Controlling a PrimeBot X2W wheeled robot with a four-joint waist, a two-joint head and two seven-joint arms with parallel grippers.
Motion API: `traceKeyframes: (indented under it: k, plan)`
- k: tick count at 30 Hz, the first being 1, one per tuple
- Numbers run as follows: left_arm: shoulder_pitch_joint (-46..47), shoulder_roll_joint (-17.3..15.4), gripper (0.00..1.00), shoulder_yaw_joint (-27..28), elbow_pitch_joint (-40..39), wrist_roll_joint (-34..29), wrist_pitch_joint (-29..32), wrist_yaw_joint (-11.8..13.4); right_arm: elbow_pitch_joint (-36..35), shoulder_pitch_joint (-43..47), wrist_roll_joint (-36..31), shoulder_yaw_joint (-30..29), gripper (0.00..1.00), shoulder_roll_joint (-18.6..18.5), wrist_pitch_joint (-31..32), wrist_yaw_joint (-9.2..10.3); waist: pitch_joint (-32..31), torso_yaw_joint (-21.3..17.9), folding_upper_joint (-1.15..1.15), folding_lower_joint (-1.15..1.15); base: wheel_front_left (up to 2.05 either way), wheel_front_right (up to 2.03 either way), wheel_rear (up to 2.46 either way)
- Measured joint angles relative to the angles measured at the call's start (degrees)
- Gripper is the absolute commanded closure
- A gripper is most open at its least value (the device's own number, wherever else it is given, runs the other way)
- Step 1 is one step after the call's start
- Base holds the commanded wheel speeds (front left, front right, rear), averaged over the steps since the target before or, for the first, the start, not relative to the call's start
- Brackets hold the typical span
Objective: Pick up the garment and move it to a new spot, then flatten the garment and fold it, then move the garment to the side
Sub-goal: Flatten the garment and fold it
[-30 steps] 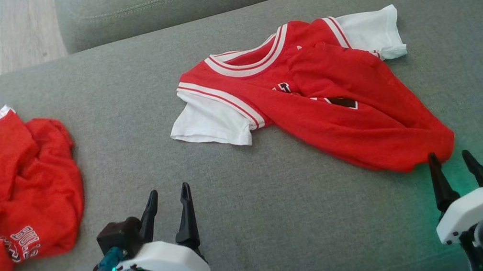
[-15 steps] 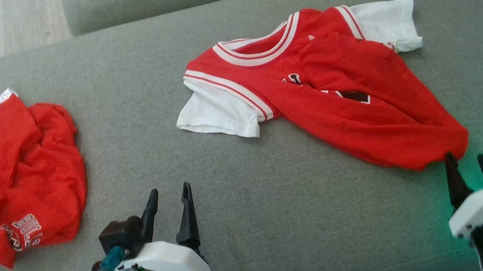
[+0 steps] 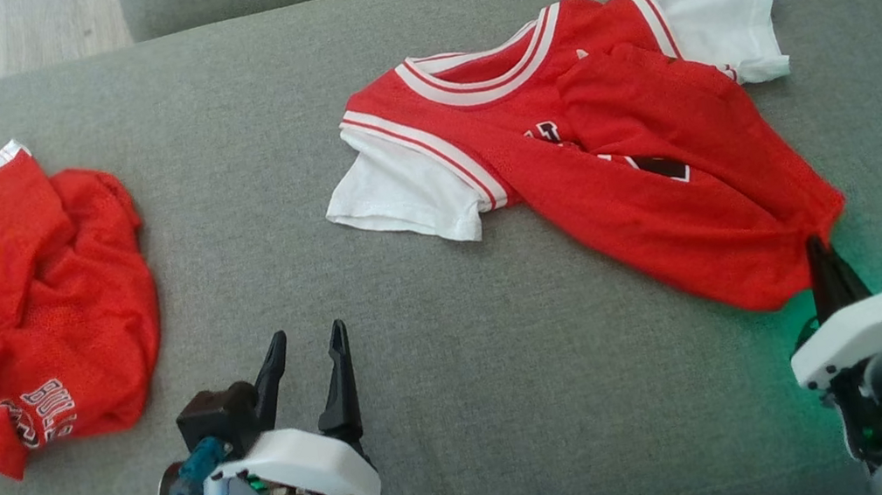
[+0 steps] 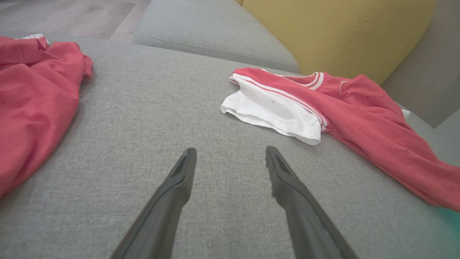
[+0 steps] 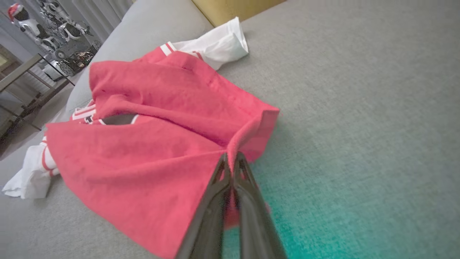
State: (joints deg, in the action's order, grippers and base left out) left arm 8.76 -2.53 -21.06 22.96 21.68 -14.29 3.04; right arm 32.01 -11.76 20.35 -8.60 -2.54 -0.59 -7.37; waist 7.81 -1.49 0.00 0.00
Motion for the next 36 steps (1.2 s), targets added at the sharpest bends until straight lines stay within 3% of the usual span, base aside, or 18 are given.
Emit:
traceKeyframes:
  k: [5, 12, 18, 22, 28, 36]
  plan:
    - [0.0, 0.0, 0.0, 0.0, 0.5, 0.1, 0.0, 0.0, -6.2, -0.1, -0.9, 2.1, 1.0, -0.1, -2.6, 0.0, -1.2, -0.2, 0.0, 0.0, 0.0, 0.0, 0.0]
    - [-0.3, 0.0, 0.0, -0.2, 0.6, 0.7, 0.0, 0.5, -19.1, -0.3, -8.1, 2.4, 1.0, -2.3, -3.7, 0.0, -3.7, -0.3, 0.0, 0.0, 0.0, 0.0, 0.0]
    - [-1.0, 0.0, 0.0, -0.4, 0.4, 1.3, 0.0, 1.0, -29.9, 0.7, -12.0, 2.0, 1.0, -2.8, 2.1, 0.0, -5.4, 0.0, 0.0, 0.0, 0.0, 0.0, 0.0]
    - [-1.8, 0.0, 0.0, -0.7, -0.1, 1.3, 0.0, 1.1, -32.9, 1.3, -13.7, 1.6, 1.0, -3.7, 7.0, 0.0, -5.2, 0.9, 0.0, 0.0, 0.0, 0.0, 0.0]
    - [-1.6, 0.0, 0.0, -0.8, -0.4, 1.3, 0.0, 1.1, -30.1, -1.6, -14.3, 2.5, 1.0, -5.8, 11.3, 0.0, -3.7, 2.2, 0.0, 0.0, 0.0, 0.0, 0.0]
    - [-0.4, 0.0, 0.0, -1.4, -0.3, 1.3, 0.0, 0.6, -14.9, -14.8, -15.5, 1.4, 1.0, -9.7, 12.7, 0.0, -0.5, 4.7, 0.0, 0.0, 0.0, 0.0, 0.0]
